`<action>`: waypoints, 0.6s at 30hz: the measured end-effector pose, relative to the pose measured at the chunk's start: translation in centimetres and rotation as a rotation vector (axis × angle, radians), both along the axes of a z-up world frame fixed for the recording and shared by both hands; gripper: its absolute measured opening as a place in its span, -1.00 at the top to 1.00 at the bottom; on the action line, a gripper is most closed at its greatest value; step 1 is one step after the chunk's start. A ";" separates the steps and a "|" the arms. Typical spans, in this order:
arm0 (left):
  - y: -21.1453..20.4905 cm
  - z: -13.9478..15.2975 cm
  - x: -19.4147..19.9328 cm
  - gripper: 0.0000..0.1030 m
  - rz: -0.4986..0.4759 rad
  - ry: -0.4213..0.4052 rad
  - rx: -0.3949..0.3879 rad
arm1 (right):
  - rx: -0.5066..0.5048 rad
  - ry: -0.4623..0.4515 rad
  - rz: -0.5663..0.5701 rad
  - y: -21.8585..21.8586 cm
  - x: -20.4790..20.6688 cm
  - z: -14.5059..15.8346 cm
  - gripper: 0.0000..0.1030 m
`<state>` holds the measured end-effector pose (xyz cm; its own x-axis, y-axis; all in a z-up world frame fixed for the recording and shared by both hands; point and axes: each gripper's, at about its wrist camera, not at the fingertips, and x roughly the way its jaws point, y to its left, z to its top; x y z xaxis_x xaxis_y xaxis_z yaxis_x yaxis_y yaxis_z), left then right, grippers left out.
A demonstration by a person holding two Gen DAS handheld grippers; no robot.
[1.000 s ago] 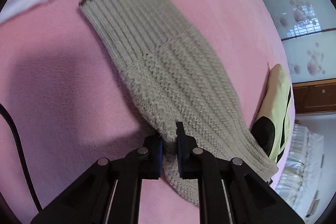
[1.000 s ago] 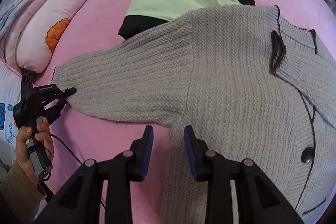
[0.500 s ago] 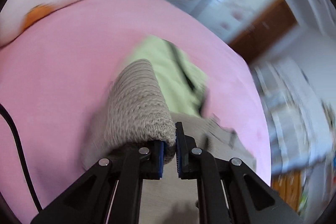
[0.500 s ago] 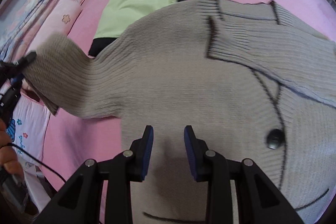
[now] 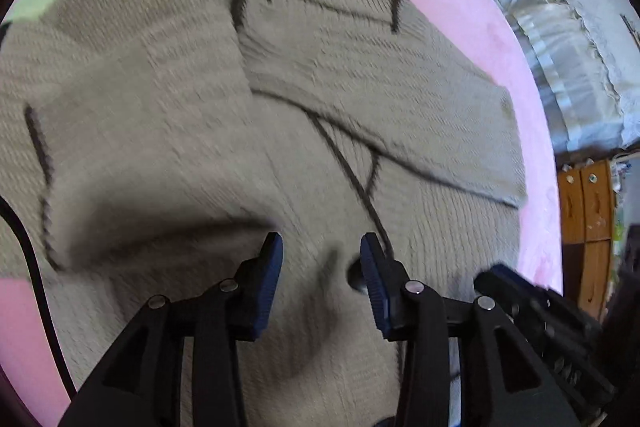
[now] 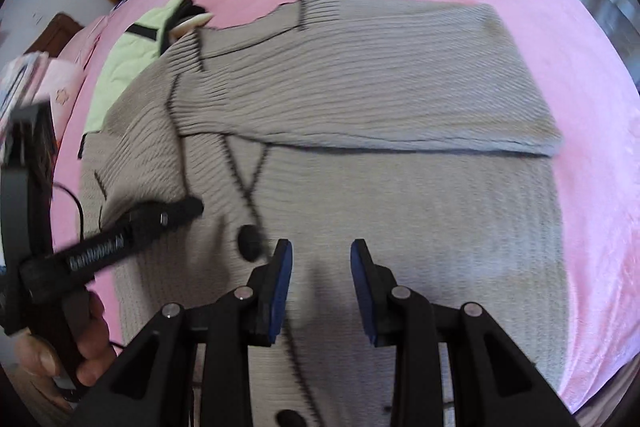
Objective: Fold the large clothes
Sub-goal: 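Fold the held sleeve across the cardigan body with the left tool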
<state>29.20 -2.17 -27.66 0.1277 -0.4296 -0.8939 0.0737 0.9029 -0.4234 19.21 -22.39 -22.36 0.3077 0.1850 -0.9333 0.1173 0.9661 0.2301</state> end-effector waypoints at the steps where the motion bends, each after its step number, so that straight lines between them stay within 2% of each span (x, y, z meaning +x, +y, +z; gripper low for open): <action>1: 0.1 0.0 -0.5 0.18 -0.005 0.001 -0.009 | 0.005 -0.002 0.003 -0.1 0.1 0.0 0.41; 3: 0.4 1.0 -1.6 0.01 -0.018 -0.008 -0.020 | 0.009 -0.010 0.021 0.1 0.2 0.1 0.41; 9: 3.1 4.1 -4.1 -0.01 0.004 -0.035 -0.028 | 0.021 -0.068 0.130 3.5 1.2 2.0 0.41; 14: 9.1 5.7 -6.0 -0.01 0.108 -0.046 0.029 | -0.010 -0.135 0.286 8.8 2.1 3.3 0.41; 18: 12.8 5.1 -6.6 -0.01 0.156 -0.044 0.090 | -0.050 -0.182 0.407 13.6 2.4 3.3 0.39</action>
